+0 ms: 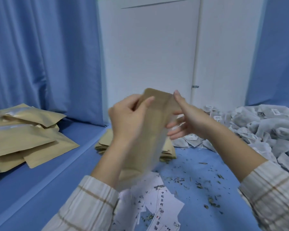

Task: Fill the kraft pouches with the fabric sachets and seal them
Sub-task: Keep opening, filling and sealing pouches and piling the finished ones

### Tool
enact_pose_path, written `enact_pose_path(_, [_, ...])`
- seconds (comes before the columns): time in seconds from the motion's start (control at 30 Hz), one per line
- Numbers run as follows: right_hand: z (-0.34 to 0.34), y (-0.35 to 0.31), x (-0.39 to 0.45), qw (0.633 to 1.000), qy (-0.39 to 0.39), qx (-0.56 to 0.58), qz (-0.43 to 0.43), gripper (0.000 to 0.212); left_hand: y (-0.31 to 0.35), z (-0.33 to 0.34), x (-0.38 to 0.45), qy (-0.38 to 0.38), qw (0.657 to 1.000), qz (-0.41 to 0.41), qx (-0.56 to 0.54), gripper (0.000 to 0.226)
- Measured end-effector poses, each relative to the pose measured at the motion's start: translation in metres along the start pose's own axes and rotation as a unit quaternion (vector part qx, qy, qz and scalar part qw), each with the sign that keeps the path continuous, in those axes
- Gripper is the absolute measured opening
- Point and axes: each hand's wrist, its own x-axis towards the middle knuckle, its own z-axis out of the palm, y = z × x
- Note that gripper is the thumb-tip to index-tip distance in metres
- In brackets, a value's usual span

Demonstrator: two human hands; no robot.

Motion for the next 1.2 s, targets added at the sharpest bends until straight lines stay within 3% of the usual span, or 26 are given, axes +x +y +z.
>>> enact_pose_path(0.07, [0.005, -0.007, -0.015, 0.987, -0.088, 0.127, 0.035, 0.083, 0.016, 0.015, -0.018, -0.058, 0.991, 0.095, 0.069, 0.019])
enact_pose_path(0.17, [0.006, -0.007, -0.038, 0.953, -0.128, 0.267, 0.069, 0.032, 0.023, 0.029, -0.042, -0.077, 0.924, 0.302, 0.221, 0.011])
enact_pose_path(0.2, [0.007, -0.005, -0.044, 0.940, -0.118, 0.310, 0.082, 0.027, 0.021, 0.032, -0.048, -0.070, 0.905, 0.341, 0.245, 0.015])
enact_pose_path(0.27, [0.007, 0.008, -0.050, 0.912, -0.073, 0.395, 0.088, 0.036, 0.017, 0.034, -0.059, -0.065, 0.879, 0.383, 0.278, 0.026])
enact_pose_path(0.33, [0.011, 0.025, -0.054, 0.895, -0.043, 0.436, 0.082, 0.036, 0.009, 0.031, -0.070, -0.065, 0.868, 0.397, 0.290, 0.021])
enact_pose_path(0.43, [0.021, 0.050, -0.054, 0.879, -0.009, 0.473, 0.062, 0.028, -0.006, 0.014, -0.091, -0.054, 0.894, 0.383, 0.225, 0.012])
enact_pose_path(0.5, [0.026, 0.065, -0.050, 0.860, 0.025, 0.507, 0.047, 0.033, -0.019, -0.001, -0.111, -0.009, 0.930, 0.316, 0.186, 0.012])
enact_pose_path(0.53, [0.028, 0.071, -0.050, 0.848, 0.028, 0.528, 0.037, 0.037, -0.025, -0.008, -0.122, 0.022, 0.958, 0.230, 0.169, 0.013])
enact_pose_path(0.6, [0.036, 0.081, -0.049, 0.827, 0.028, 0.561, 0.031, 0.041, -0.038, -0.020, -0.132, 0.048, 0.993, -0.072, 0.075, 0.016])
enact_pose_path(0.63, [0.042, 0.083, -0.049, 0.827, 0.027, 0.561, 0.035, 0.039, -0.044, -0.024, -0.128, 0.044, 0.971, -0.230, -0.042, 0.017])
enact_pose_path(0.67, [0.049, 0.086, -0.048, 0.836, 0.029, 0.546, 0.040, 0.033, -0.047, -0.027, -0.122, 0.036, 0.925, -0.337, -0.173, 0.023])
enact_pose_path(0.7, [0.057, 0.088, -0.048, 0.850, 0.030, 0.525, 0.045, 0.026, -0.050, -0.030, -0.114, 0.029, 0.876, -0.387, -0.287, 0.030])
enact_pose_path(0.73, [0.066, 0.091, -0.047, 0.862, 0.025, 0.505, 0.047, 0.022, -0.053, -0.033, -0.106, 0.019, 0.847, -0.394, -0.355, 0.034])
enact_pose_path(0.77, [0.075, 0.092, -0.044, 0.869, 0.017, 0.492, 0.047, 0.022, -0.056, -0.037, -0.098, 0.009, 0.841, -0.384, -0.381, 0.037])
enact_pose_path(0.9, [0.134, 0.066, -0.009, 0.849, -0.028, 0.527, 0.045, 0.018, -0.067, -0.052, -0.070, -0.014, 0.873, -0.351, -0.337, 0.035])
enact_pose_path(0.97, [0.197, 0.027, 0.027, 0.829, -0.073, 0.553, 0.041, 0.017, -0.080, -0.071, -0.046, 0.033, 0.867, -0.371, -0.331, 0.034])
enact_pose_path(1.0, [0.235, 0.006, 0.045, 0.845, -0.101, 0.524, 0.038, 0.020, -0.088, -0.085, -0.032, 0.055, 0.851, -0.392, -0.344, 0.039])
enact_pose_path(1.1, [0.330, -0.020, 0.077, 0.960, -0.147, 0.236, 0.046, 0.078, -0.117, -0.138, 0.003, 0.100, 0.802, -0.424, -0.409, 0.056])
enact_pose_path(1.13, [0.351, -0.017, 0.085, 0.979, -0.142, 0.134, 0.055, 0.091, -0.128, -0.155, 0.008, 0.116, 0.795, -0.427, -0.415, 0.054])
enact_pose_path(1.2, [0.372, 0.001, 0.097, 0.988, -0.129, 0.024, 0.077, 0.089, -0.150, -0.174, 0.010, 0.139, 0.786, -0.451, -0.399, 0.041])
